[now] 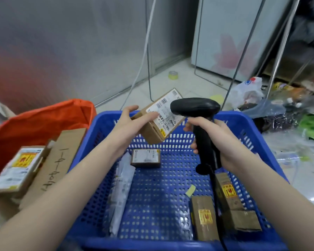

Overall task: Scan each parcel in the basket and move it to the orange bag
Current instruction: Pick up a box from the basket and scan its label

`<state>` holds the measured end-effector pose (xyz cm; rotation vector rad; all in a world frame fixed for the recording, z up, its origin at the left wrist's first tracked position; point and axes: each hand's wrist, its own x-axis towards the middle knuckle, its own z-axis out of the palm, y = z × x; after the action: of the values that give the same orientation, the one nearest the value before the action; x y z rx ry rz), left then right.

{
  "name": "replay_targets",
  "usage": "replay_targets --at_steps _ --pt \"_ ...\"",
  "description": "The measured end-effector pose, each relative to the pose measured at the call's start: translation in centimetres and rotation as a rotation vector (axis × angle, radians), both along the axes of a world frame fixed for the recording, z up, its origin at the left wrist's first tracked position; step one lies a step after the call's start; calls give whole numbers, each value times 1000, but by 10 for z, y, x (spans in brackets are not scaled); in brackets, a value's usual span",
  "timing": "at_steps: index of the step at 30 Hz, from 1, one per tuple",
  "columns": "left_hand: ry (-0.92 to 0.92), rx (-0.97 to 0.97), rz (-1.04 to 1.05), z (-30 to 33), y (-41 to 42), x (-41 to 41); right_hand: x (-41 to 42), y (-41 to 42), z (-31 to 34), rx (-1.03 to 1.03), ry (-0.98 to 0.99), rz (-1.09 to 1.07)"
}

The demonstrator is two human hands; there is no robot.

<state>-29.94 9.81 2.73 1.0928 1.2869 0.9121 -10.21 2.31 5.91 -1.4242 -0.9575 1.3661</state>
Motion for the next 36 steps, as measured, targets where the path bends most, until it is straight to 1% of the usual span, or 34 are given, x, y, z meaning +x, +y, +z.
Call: replay_targets --at_steps 4,7,11,21,30,36 --pt "32 33 97 -7 -19 -16 -23 -10 -7 10 36 -33" --pt "55 11 92 -16 -27 -23 -31 -13 -17 -11 44 -39" --pt "96 10 124 -19 -21 -25 -29 -10 -23 -53 -10 -20" --pt "206 104 73 -20 -5 -23 -30 0 -16 -108 -146 12" --pt "211 125 81 -23 -1 -30 -28 -2 -13 -93 -166 27" --pt "213 123 81 -23 -1 -32 -25 0 -15 -43 -132 11"
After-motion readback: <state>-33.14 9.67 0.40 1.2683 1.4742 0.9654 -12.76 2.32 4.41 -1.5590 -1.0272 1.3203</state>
